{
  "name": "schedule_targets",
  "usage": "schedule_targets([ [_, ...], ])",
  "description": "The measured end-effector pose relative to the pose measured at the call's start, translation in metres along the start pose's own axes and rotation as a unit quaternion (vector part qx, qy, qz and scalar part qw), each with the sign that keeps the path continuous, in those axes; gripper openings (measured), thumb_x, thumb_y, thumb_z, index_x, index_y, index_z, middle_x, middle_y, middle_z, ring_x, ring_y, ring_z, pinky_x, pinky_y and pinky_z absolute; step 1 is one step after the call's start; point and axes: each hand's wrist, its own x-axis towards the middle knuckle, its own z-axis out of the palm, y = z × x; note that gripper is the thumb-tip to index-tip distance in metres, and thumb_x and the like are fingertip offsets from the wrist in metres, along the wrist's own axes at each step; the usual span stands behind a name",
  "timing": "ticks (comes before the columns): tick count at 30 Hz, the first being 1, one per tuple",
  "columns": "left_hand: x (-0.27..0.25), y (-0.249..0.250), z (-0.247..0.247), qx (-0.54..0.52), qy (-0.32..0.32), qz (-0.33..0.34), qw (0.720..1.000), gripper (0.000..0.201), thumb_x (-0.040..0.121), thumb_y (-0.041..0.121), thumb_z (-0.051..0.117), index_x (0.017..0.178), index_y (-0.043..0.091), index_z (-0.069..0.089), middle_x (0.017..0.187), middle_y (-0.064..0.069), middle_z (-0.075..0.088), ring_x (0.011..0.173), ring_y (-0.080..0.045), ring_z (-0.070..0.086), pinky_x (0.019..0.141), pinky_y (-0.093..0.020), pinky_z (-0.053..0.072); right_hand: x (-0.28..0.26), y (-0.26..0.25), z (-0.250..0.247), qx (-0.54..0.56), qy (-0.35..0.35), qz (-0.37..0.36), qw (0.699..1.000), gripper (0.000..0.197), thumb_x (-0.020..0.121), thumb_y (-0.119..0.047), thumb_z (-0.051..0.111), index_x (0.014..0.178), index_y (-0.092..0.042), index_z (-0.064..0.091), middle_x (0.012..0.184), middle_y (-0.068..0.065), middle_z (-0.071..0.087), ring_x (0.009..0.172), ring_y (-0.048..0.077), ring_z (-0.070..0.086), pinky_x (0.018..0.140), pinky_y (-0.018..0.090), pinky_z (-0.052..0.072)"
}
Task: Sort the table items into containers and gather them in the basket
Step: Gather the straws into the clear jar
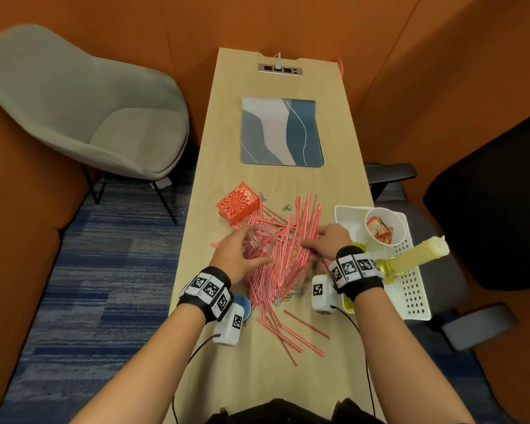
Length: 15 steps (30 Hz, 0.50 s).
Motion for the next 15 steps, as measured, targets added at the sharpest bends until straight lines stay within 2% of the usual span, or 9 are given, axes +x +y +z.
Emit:
schedule_targets([
  [2,0.001,0.003,0.002,0.02,-0.002,0.001,1.0,0.089,0.068,0.043,0.089,0.144,0.022,0.048,0.134,0.002,0.062,0.117,-0.013,0.058,0.096,-0.022,0.042,-0.019,-0.013,-0.021,0.068,0.02,-0.047,0.996,0.015,0.082,-0.024,0.079,0.081,-0.012,0.071,0.072,0.008,0.073,0.054,0.014,0.069,0.057,0.025,0.059],
  [4,0.0,0.006,0.004,0.031,-0.011,-0.004,0.999,0.088,0.067,0.043,0.09,0.143,0.023,0.049,0.134,0.001,0.063,0.116,-0.014,0.06,0.097,-0.024,0.044,-0.039,-0.029,-0.042,0.116,0.07,-0.111,0.985,0.009,0.086,-0.02,0.075,0.08,-0.021,0.067,0.076,0.005,0.074,0.056,0.013,0.07,0.058,0.024,0.058],
  [6,0.0,0.01,0.007,0.036,-0.022,-0.007,0.999,0.089,0.066,0.042,0.09,0.143,0.024,0.048,0.135,-0.001,0.063,0.118,-0.017,0.061,0.102,-0.033,0.049,-0.051,-0.04,-0.055,0.172,0.128,-0.157,0.964,0.003,0.088,-0.019,0.072,0.088,-0.018,0.07,0.078,0.001,0.073,0.059,0.011,0.07,0.059,0.021,0.057],
  [8,-0.002,0.014,0.01,0.038,-0.031,-0.005,0.999,0.09,0.066,0.042,0.09,0.144,0.024,0.048,0.135,0.0,0.063,0.118,-0.018,0.062,0.104,-0.037,0.05,-0.059,-0.05,-0.061,0.218,0.161,-0.187,0.944,0.012,0.089,-0.017,0.071,0.099,-0.011,0.072,0.082,0.002,0.074,0.065,0.012,0.072,0.062,0.022,0.059],
  [10,-0.005,0.019,0.013,0.039,-0.038,-0.004,0.999,0.089,0.066,0.041,0.089,0.143,0.024,0.049,0.132,0.001,0.064,0.116,-0.017,0.062,0.102,-0.034,0.05,-0.065,-0.057,-0.062,0.237,0.174,-0.208,0.933,0.017,0.089,-0.018,0.071,0.103,-0.008,0.072,0.085,0.003,0.074,0.068,0.014,0.073,0.064,0.023,0.059],
  [15,-0.01,0.029,0.018,0.048,-0.038,-0.001,0.998,0.088,0.069,0.04,0.087,0.145,0.026,0.046,0.134,0.001,0.063,0.115,-0.015,0.06,0.098,-0.027,0.045,-0.062,-0.06,-0.047,0.2,0.168,-0.216,0.941,0.008,0.087,-0.024,0.073,0.094,-0.023,0.07,0.083,0.0,0.074,0.071,0.018,0.072,0.069,0.036,0.062],
])
